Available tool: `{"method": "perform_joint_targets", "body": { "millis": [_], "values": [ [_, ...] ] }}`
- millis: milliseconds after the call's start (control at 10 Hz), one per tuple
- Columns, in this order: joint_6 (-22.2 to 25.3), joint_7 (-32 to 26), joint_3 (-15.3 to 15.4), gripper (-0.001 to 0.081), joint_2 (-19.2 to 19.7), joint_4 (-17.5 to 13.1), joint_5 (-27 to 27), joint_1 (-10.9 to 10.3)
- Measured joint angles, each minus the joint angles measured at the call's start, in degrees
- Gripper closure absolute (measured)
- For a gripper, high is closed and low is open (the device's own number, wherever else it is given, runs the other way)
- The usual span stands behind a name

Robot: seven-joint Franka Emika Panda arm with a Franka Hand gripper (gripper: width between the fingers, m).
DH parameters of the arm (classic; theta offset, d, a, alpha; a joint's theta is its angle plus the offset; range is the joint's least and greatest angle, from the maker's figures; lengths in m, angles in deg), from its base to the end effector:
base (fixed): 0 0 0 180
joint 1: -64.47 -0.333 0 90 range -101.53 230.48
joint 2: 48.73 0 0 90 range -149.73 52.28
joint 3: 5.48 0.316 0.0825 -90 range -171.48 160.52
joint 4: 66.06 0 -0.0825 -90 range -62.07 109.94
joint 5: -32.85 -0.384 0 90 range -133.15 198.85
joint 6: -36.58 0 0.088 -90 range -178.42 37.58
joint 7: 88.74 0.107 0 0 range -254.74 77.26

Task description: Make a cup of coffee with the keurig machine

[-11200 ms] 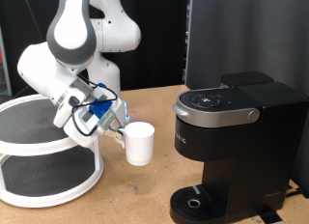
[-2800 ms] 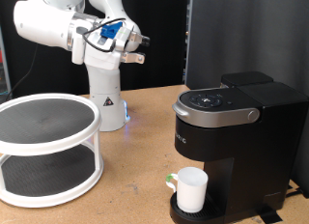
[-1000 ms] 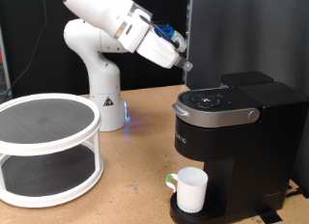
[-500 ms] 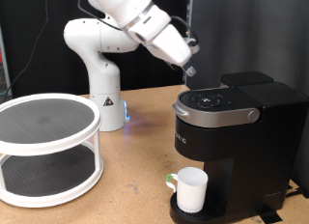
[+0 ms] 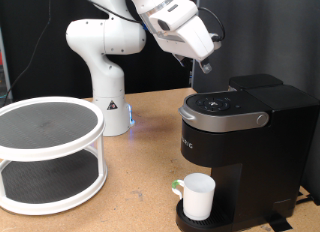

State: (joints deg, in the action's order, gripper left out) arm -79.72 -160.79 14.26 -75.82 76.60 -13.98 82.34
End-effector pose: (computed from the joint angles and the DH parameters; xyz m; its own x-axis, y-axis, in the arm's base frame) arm 0.4120 0.0596 0.4531 0.6048 0.6318 0.4849 0.7875 -0.5649 -0.2462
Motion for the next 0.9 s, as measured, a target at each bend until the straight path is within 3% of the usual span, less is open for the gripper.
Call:
{"method": "perform_joint_targets", "body": {
  "millis": [300,900],
  "values": [
    [0.5,0.1,3.1,0.0003,0.2,-0.9,14.8,0.3],
    [0.1,9.6,4.7,0.0003,3.4,-7.6,15.9,0.4]
  ]
}}
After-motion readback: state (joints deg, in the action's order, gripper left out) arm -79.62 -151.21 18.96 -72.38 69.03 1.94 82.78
